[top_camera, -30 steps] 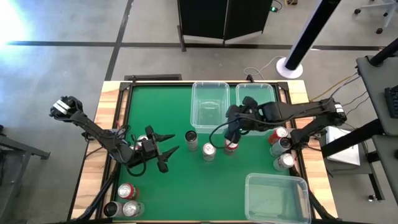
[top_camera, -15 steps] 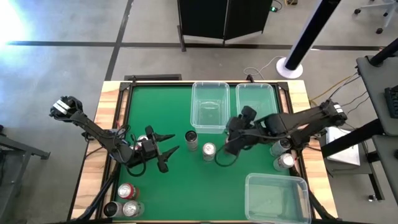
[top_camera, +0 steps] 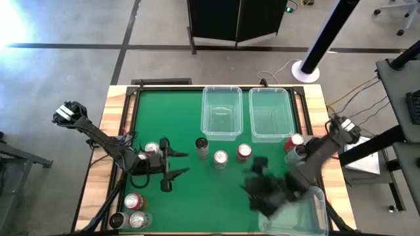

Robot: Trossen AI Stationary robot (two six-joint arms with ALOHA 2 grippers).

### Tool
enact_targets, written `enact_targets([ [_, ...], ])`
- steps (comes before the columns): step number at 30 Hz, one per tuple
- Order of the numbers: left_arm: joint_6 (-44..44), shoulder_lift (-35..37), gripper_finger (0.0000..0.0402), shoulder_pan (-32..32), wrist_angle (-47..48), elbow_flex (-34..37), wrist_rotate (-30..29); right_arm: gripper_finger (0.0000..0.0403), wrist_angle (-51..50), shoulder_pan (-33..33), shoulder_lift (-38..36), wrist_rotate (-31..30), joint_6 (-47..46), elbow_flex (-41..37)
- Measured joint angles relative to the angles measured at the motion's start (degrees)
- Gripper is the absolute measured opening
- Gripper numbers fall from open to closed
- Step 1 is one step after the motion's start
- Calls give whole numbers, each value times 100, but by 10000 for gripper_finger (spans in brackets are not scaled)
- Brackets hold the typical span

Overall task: Sort soda cans
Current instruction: Move the bottom transparent bin to the left side of the top left transparent bin

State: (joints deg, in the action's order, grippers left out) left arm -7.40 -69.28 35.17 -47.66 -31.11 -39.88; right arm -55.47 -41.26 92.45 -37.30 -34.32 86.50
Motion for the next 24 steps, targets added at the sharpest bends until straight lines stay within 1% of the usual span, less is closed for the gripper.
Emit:
enact_targets([
  [3,-142,-103,212,-16,-186,0,-9,245,-318,-453,-24,-5,-823,107],
  [8,-603,-431,212,-219,-847,0,11,254,-1902,-717,-230,108,-2585,469],
  [11,-670,-582,212,-420,-1276,0,154,260,-2657,-794,-302,172,-3360,566],
  [14,-662,-698,212,-628,-1530,-2,449,262,-3014,-840,-308,415,-3681,553],
  [18,-522,-797,212,-958,-1579,-2,1057,261,-3402,-852,-297,839,-4181,510],
  [21,-398,-865,212,-1240,-1590,-2,1480,261,-3453,-852,-295,1113,-4359,447],
  [24,-364,-972,212,-1428,-1631,-2,1546,263,-3448,-849,-295,1322,-4365,351],
])
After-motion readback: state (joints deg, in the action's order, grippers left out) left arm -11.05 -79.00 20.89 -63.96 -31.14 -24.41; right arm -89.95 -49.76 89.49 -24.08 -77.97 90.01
